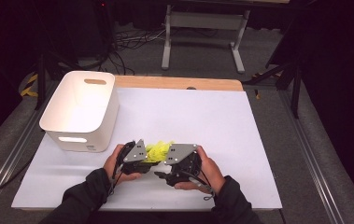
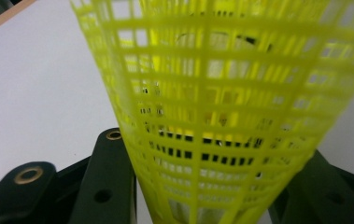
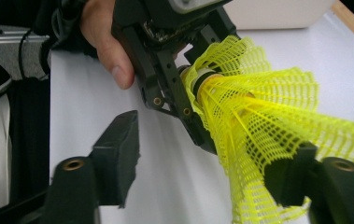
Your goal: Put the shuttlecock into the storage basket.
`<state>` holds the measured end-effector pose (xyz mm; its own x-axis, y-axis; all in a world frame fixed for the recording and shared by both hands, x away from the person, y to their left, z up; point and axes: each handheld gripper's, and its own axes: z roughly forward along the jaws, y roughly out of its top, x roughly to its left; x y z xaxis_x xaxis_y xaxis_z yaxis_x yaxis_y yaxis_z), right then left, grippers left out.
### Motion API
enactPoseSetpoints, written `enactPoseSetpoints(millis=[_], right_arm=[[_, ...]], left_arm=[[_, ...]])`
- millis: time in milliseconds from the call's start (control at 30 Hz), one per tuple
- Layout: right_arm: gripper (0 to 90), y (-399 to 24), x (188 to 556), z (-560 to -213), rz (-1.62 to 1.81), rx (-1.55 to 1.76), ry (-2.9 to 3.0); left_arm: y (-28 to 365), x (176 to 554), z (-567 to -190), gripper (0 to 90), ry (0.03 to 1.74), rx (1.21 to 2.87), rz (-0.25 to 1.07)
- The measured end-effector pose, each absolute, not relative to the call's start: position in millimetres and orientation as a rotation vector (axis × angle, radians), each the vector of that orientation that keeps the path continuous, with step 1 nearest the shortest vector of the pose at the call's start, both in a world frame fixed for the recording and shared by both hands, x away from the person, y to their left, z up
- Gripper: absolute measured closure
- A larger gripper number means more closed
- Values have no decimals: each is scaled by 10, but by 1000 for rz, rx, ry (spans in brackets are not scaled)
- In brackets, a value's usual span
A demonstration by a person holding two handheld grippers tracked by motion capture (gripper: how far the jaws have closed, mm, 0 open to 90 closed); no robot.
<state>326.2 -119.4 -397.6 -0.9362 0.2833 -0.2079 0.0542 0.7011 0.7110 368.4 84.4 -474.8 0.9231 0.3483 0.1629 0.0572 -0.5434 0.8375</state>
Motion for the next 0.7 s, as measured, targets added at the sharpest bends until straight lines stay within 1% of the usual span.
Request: enactPoseSetpoints(millis=[167,300,333,367,400,433,533,633,700], right_arm=[[309,-1235,3227,-3902,1086,293,2580],[318,-1293,3223,-3854,1109,331,2544],[355,-1310,3224,-3847,1113,333,2538],[412,-1328,3220,-3839,1123,325,2533],[514,-1363,3217,-3821,1138,325,2523],[514,-1363,3217,-3821,1138,325,2523],[691,-1377,3215,-3815,1176,327,2521],[801,-1351,3213,-3831,1186,325,2522],[855,-1335,3213,-3843,1205,320,2536]], left_arm=[[868,3685,-4735,601,290,2096,388],[880,3686,-4731,609,293,2088,386],[884,3686,-4726,612,291,2090,391],[886,3685,-4727,614,294,2084,390],[889,3685,-4726,617,296,2082,387],[891,3686,-4727,617,296,2082,386],[891,3691,-4727,615,296,2081,384],[888,3680,-4721,602,288,2082,389],[880,3674,-4723,590,283,2077,387]])
